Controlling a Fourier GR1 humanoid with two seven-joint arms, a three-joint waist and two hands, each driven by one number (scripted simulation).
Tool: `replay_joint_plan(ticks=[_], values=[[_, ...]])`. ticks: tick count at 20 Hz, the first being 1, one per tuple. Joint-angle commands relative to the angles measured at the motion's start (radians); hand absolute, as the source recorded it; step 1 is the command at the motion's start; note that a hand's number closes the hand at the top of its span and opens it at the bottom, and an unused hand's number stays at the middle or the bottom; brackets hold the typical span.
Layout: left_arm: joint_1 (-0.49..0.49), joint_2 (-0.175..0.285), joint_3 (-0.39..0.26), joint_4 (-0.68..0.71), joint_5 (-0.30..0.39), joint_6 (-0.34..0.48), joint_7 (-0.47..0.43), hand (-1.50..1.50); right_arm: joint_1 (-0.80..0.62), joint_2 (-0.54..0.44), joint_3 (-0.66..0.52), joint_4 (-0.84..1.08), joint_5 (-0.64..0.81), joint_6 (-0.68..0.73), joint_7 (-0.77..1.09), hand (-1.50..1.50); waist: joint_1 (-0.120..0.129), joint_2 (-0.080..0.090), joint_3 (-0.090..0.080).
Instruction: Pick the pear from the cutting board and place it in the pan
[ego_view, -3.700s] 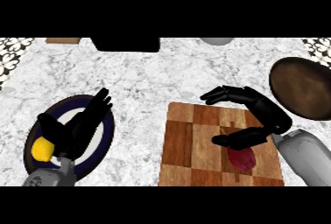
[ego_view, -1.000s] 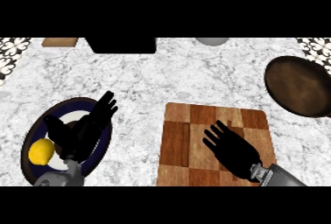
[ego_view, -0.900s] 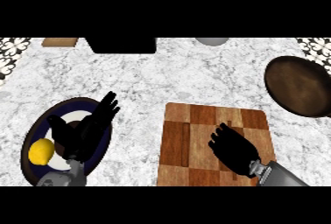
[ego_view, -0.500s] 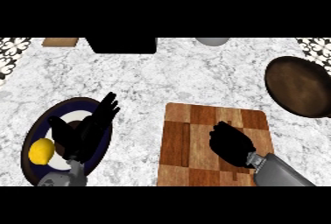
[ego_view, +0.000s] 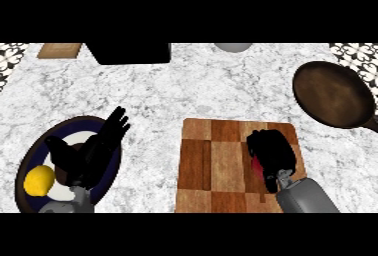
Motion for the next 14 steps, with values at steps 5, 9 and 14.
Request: replay_joint_plan(ticks=[5, 9, 14], values=[[0.015, -0.030, -0.043, -0.018, -0.022, 0.004, -0.007, 0.00, 0.009, 0.135, -0.115, -0.148, 0.118, -0.284, 0.308, 1.50, 0.025, 0.003, 0.006], [-0.031, -0.032, -0.029, 0.032, -0.020, 0.004, 0.003, 0.00, 0.033, 0.139, -0.146, -0.310, 0.097, -0.376, 0.296, 1.50, 0.012, 0.005, 0.006], [-0.006, -0.014, -0.024, -0.021, -0.019, 0.007, 0.038, 0.00, 0.070, 0.219, -0.213, -0.433, -0.062, -0.467, 0.276, 1.50, 0.027, 0.005, 0.007]])
